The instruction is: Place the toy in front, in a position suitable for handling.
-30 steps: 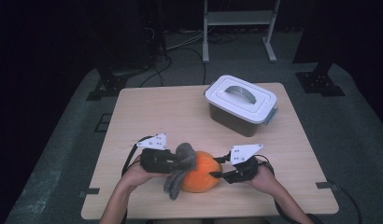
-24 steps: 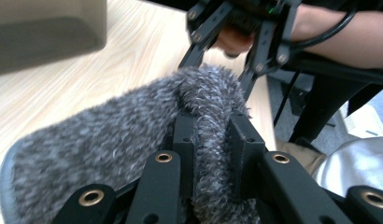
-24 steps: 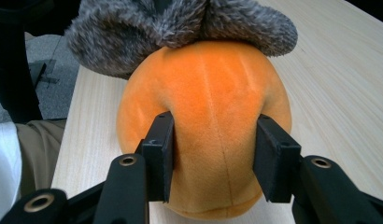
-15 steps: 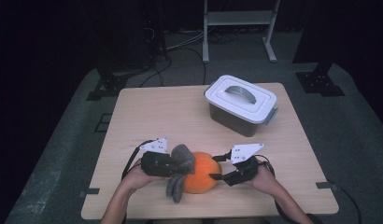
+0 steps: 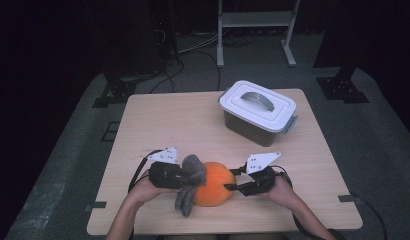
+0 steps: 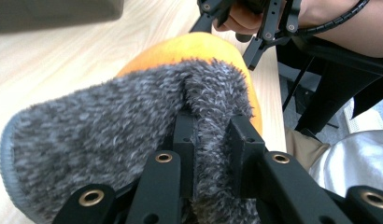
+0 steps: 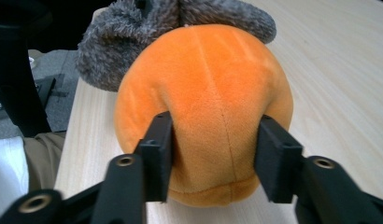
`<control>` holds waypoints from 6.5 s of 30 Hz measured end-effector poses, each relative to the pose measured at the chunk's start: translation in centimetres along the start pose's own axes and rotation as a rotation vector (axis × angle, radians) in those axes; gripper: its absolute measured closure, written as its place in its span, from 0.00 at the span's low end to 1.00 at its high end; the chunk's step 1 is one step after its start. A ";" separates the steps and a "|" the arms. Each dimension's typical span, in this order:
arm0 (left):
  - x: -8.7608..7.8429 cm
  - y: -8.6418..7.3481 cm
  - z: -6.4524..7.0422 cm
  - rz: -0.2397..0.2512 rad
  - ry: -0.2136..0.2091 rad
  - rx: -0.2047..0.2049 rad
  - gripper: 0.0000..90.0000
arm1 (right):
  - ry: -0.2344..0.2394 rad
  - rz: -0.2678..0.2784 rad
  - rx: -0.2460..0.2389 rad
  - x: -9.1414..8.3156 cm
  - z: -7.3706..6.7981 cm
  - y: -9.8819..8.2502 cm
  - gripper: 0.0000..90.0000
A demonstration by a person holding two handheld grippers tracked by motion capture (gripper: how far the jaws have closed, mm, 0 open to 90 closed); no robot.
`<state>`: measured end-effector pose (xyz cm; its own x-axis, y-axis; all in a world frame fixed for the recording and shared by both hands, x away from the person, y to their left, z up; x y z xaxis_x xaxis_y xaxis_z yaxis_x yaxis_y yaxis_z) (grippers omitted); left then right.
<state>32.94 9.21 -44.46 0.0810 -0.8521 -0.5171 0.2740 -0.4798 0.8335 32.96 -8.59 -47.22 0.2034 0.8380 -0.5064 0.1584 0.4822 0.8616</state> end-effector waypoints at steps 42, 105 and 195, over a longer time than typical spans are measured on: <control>1.6 4.1 1.7 0.023 -0.031 0.092 0.84 | -0.033 -0.054 -0.159 -0.2 -1.8 1.3 0.65; 3.7 1.8 1.6 -0.026 -0.031 0.080 0.83 | -0.004 -0.027 -0.051 -0.6 0.3 0.4 0.26; 0.3 1.3 1.8 0.038 -0.052 0.046 0.84 | 0.036 -0.039 -0.022 0.4 -0.7 0.0 0.54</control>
<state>31.55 7.91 -43.21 0.0407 -0.8790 -0.4750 0.2271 -0.4548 0.8611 32.40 -8.07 -47.41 0.1630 0.8266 -0.5387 0.1441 0.5202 0.8418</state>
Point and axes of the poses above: each handheld gripper's, and its own axes: x roughly forward along the jaws, y roughly out of its top, z roughly to its right, the point moved 8 cm from there along x, roughly forward along the jaws, and after that the axes turned 1 degree about x, right-handed, at the moved point
